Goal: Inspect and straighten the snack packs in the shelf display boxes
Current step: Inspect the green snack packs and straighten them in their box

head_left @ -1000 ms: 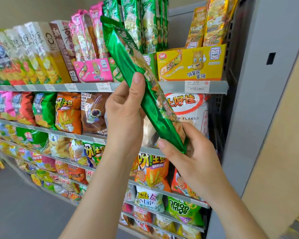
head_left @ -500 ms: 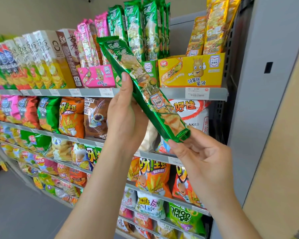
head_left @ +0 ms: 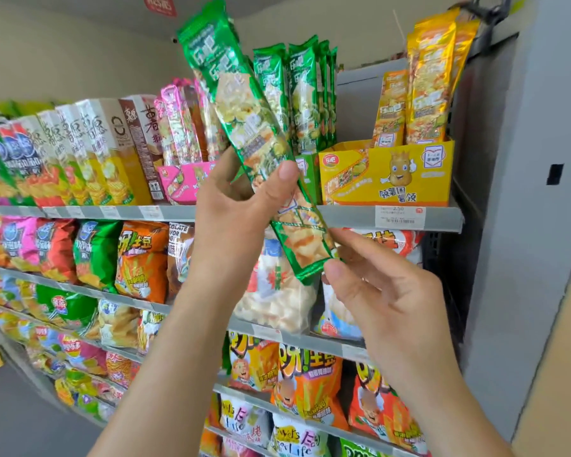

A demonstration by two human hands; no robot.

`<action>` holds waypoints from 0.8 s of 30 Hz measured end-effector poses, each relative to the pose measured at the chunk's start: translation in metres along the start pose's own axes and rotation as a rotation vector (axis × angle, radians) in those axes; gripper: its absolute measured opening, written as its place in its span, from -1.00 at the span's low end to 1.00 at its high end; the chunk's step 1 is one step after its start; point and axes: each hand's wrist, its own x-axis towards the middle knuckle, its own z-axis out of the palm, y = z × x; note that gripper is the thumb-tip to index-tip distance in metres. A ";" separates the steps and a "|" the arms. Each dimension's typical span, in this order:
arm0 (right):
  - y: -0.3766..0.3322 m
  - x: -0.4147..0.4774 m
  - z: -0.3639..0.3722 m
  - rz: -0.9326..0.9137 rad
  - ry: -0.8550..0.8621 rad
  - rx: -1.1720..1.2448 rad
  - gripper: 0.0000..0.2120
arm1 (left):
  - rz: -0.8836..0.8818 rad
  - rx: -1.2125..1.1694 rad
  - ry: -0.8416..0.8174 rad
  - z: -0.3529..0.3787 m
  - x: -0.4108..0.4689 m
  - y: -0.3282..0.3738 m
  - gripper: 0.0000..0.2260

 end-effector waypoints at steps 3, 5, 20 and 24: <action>0.004 0.015 0.008 0.011 0.088 0.028 -0.73 | 0.039 -0.002 -0.068 -0.009 0.017 0.001 -0.79; 0.006 0.030 0.014 -0.012 0.122 -0.006 -0.70 | 0.073 -0.010 -0.111 -0.014 0.032 0.004 -0.76; 0.002 0.169 0.029 -0.136 0.388 -0.619 -0.76 | 0.400 -0.006 -0.426 -0.012 0.161 0.044 -0.68; 0.003 0.180 0.030 -0.126 0.344 -0.778 -0.75 | 0.470 0.043 -0.399 -0.016 0.185 0.055 -0.82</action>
